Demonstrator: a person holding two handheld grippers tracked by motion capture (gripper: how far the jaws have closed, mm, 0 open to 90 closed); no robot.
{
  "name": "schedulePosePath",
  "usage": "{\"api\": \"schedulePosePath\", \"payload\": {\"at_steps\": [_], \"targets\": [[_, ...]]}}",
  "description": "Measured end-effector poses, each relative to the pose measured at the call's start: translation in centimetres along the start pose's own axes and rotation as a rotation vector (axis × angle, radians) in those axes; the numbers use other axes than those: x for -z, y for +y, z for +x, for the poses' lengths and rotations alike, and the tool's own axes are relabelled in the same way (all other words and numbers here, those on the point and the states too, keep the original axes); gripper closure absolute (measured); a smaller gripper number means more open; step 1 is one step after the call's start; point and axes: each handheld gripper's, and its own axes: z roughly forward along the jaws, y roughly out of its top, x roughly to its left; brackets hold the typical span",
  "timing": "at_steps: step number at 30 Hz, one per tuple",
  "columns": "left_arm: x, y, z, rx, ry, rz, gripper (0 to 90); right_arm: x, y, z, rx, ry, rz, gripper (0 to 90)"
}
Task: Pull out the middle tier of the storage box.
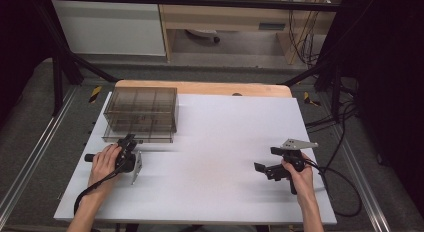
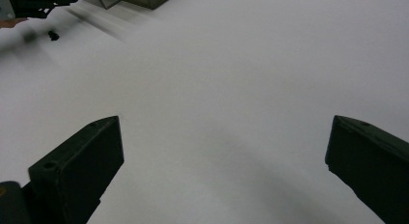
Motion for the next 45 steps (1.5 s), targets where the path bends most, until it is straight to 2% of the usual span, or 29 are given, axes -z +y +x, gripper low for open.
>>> {"api": "schedulePosePath", "payload": {"at_steps": [10,16,21,28,29,31,35,45], "targets": [[-0.1,0.0,0.0,0.010,-0.040,0.013,61.8,0.0,0.0,0.0,-0.001,-0.001,-0.003,0.5],[-0.1,-0.1,0.2,0.025,-0.044,0.012,60.0,0.0,0.0,0.0,0.001,-0.001,-0.004,0.5],[0.0,-0.1,0.4,0.042,-0.052,0.018,55.2,0.0,0.0,0.0,-0.001,-0.001,-0.003,0.5],[0.2,-0.1,0.9,0.079,-0.065,0.018,44.1,0.0,0.0,0.0,-0.002,0.000,-0.002,0.5],[0.2,-0.1,1.0,0.086,-0.071,0.016,40.1,0.0,0.0,0.0,0.000,-0.001,0.000,0.5],[0.3,-0.1,1.1,0.087,-0.070,0.012,39.1,0.0,0.0,0.0,0.004,0.000,0.000,0.5],[0.5,-0.1,1.3,0.120,-0.080,0.015,32.3,-0.1,0.0,0.0,0.002,0.000,-0.001,0.5],[1.0,-0.1,1.8,0.172,-0.102,0.024,25.8,-0.1,0.0,0.0,0.000,0.003,0.005,0.5]]}}
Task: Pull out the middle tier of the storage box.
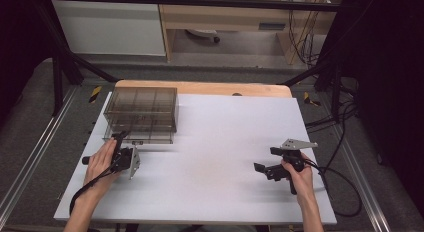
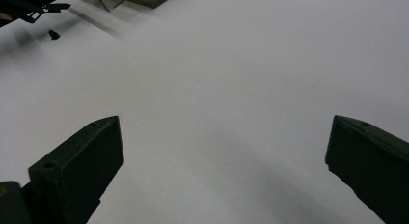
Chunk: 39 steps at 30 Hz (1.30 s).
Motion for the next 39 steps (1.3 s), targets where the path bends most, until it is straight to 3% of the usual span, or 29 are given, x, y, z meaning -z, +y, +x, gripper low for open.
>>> {"api": "schedulePosePath", "payload": {"at_steps": [15,35,36,39], "targets": [[0.4,-0.4,0.9,0.111,-0.047,-0.019,18.8,0.0,0.0,0.0,0.001,0.000,0.000,0.5],[1.3,-0.9,2.0,0.455,-0.134,-0.110,15.1,-0.1,0.0,0.0,-0.004,0.002,0.003,0.5],[1.3,-0.9,2.1,0.489,-0.137,-0.126,15.2,-0.1,0.0,0.0,-0.002,0.001,0.003,0.5],[1.4,-0.8,2.2,0.520,-0.142,-0.142,15.2,-0.1,0.0,0.0,-0.002,0.002,0.003,0.5]]}}
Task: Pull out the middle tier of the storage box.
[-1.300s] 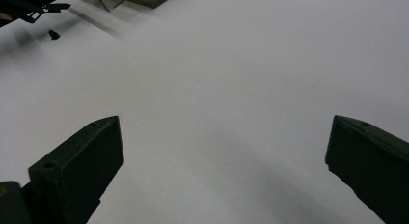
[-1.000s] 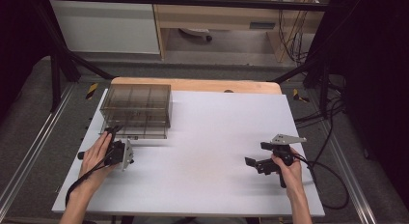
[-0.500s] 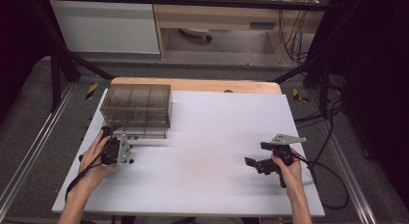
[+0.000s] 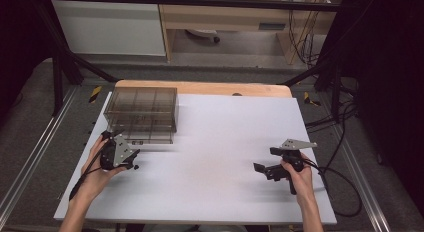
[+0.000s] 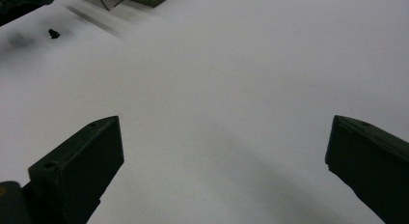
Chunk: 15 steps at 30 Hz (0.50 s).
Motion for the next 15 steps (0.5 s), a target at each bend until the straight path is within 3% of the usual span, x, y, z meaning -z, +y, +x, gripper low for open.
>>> {"api": "schedulePosePath", "payload": {"at_steps": [9,15], "targets": [[0.63,0.38,0.35,0.144,-0.031,-0.040,15.6,0.02,0.01,-0.02,0.003,0.000,-0.001,0.5],[0.83,0.24,0.24,0.235,-0.065,-0.005,15.6,0.03,0.01,-0.03,0.003,0.000,-0.003,0.5]]}}
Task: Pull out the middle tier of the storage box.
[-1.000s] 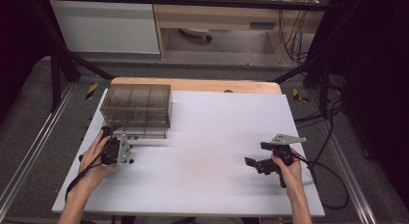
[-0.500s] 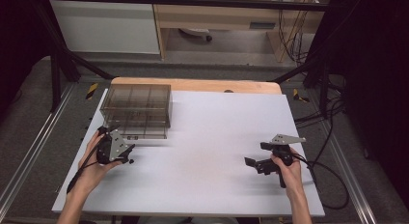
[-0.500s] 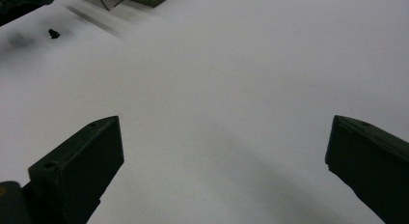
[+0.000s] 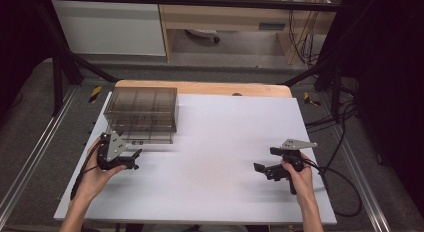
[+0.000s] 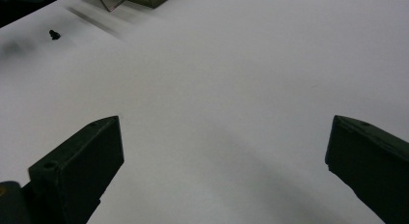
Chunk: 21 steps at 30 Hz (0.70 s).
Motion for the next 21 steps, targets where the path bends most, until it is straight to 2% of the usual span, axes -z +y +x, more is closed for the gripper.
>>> {"api": "schedulePosePath", "payload": {"at_steps": [2,6,17,20,21], "targets": [[0.03,-0.11,0.01,0.035,-0.008,0.011,15.6,0.02,0.01,0.01,-0.003,0.000,0.000,0.5],[0.20,-0.19,0.02,0.069,-0.017,0.036,15.5,-0.02,-0.01,0.01,-0.001,0.000,0.001,0.5],[0.51,0.10,-0.47,0.118,-0.048,0.046,16.2,0.05,0.01,-0.03,0.000,0.002,-0.003,0.5],[0.68,0.18,-0.48,0.142,-0.063,0.044,16.2,0.05,0.02,-0.02,-0.002,0.001,-0.004,0.5],[0.79,0.17,-0.54,0.165,-0.075,0.056,16.2,0.05,0.01,-0.02,0.000,0.002,-0.004,0.5]]}}
